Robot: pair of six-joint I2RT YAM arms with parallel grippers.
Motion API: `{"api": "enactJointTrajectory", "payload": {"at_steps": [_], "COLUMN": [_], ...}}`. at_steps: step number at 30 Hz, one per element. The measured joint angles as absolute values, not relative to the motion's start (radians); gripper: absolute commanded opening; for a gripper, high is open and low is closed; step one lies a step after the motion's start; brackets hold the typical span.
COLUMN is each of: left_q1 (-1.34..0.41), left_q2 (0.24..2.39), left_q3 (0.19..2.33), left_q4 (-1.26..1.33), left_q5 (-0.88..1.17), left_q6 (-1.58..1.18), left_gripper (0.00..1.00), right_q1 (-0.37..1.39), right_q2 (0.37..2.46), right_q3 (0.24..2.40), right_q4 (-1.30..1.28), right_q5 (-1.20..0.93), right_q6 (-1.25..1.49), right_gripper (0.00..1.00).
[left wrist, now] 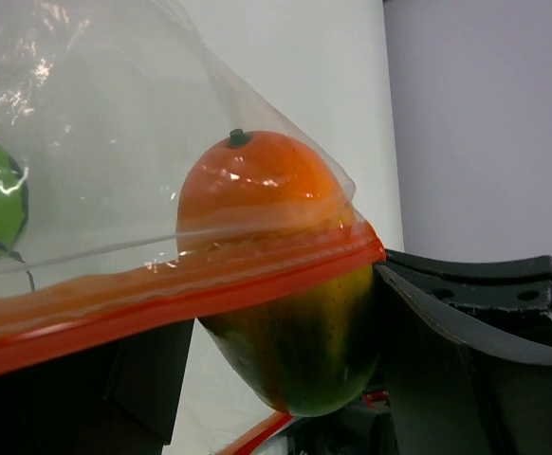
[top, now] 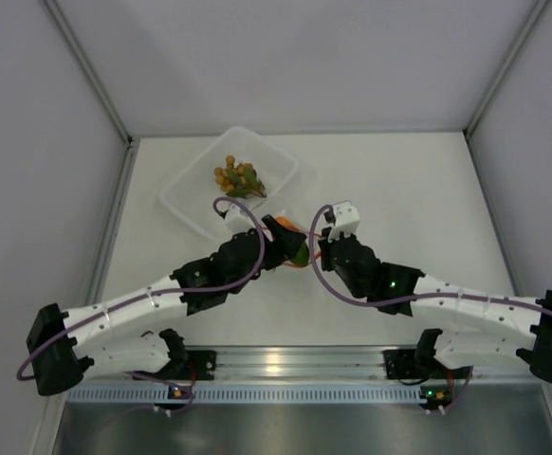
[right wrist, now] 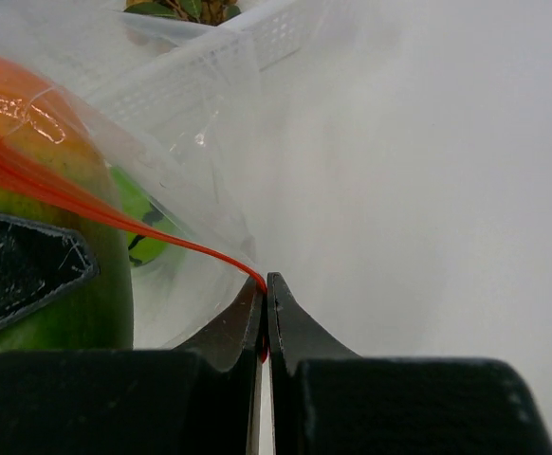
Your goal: Open the zip-top bag and remove the fake food
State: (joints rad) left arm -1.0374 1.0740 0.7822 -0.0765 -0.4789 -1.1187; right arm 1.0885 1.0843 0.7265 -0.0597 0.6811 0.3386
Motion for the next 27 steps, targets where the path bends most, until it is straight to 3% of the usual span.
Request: {"api": "enactJointTrajectory", "payload": {"at_steps": [8,13,27], "left_q1": [-0.967,-0.959,-0.965], "left_q2": [1.05,0.955,0.911], "left_q3": [0.771,0.667,0.622], "left_q4": [-0.045,0.115,0.337], "left_q5": [-0.295,-0.225,-0.315], "left_q6": [-1.069,-1.006,-0.96], "left_gripper": [0.0,0.0,0.0], "right_q1": [1.042,1.03,1.023], "right_q2": [1.094,1.114,1.124], "right_q3": [0.745,0.756,0.727], "right_q4": [-0.049,-0.051,-0.021], "right_q5": [0.582,0.522,0.471], "right_q6": [0.294,0.285,0.391], "right_gripper": [0.0,0.0,0.0]}}
